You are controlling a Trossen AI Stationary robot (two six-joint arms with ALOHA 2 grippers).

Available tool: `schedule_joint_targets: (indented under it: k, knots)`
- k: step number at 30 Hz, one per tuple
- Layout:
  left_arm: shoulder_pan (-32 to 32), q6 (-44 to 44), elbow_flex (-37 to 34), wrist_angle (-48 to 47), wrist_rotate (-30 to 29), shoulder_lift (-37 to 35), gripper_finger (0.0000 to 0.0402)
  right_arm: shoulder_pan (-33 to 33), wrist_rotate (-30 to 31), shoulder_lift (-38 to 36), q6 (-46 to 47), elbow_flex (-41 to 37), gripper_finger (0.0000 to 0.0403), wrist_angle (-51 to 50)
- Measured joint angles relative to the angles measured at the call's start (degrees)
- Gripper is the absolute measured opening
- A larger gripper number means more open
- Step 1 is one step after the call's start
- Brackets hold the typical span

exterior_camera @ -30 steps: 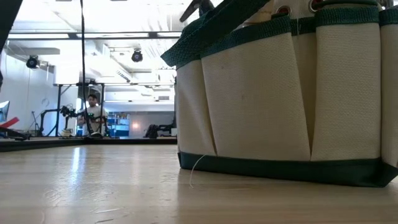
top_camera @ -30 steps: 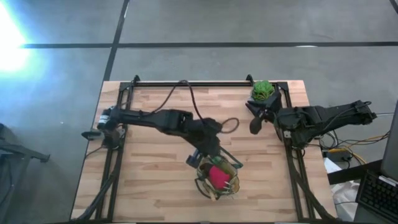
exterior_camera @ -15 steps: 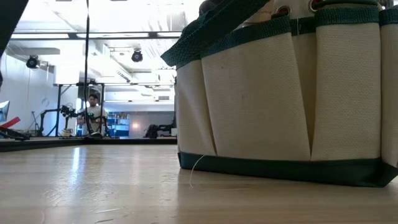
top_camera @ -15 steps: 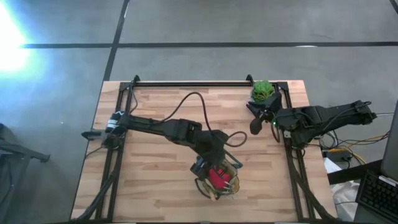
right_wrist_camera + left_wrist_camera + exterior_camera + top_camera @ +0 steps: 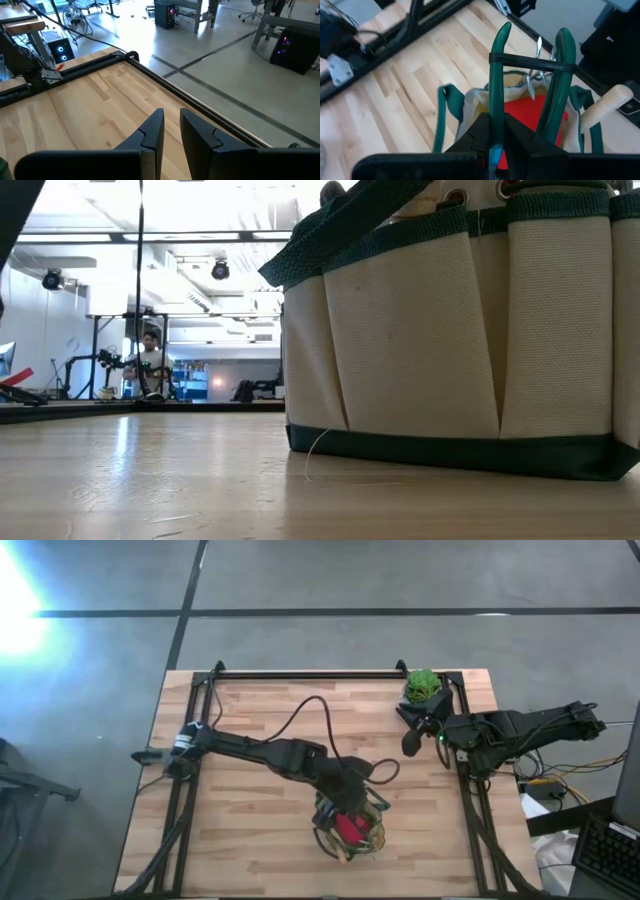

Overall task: Pick & Place Garden tools in Gardening bag
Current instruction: Put the green shear scissors into the white gardening bag

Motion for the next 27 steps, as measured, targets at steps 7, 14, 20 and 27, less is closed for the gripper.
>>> schedule_joint_targets:
  k: [7, 14, 20, 27]
  knots:
    - [0.02, -1.39, -0.18, 1.76, -0.76, 1.97, 0.0032, -0.02, -1.35, 0.00, 0.01, 0.00, 0.0056, -0.57]
    - [-0.02, -2.68, -0.18, 1.69, -1.82, 3.81, 0.0032, -0.02, -1.36, 0.04, 1.03, 0.00, 0.0056, -1.80]
    - [-0.03, -2.88, -0.18, -0.44, -4.68, 5.40, 0.0032, -0.02, -1.36, 0.04, 1.29, 0.00, 0.0056, -2.99]
    - [0.00, -3.31, -0.18, -2.28, -6.00, 5.41, 0.0032, -0.02, -1.33, 0.04, 1.42, 0.00, 0.0056, -2.97]
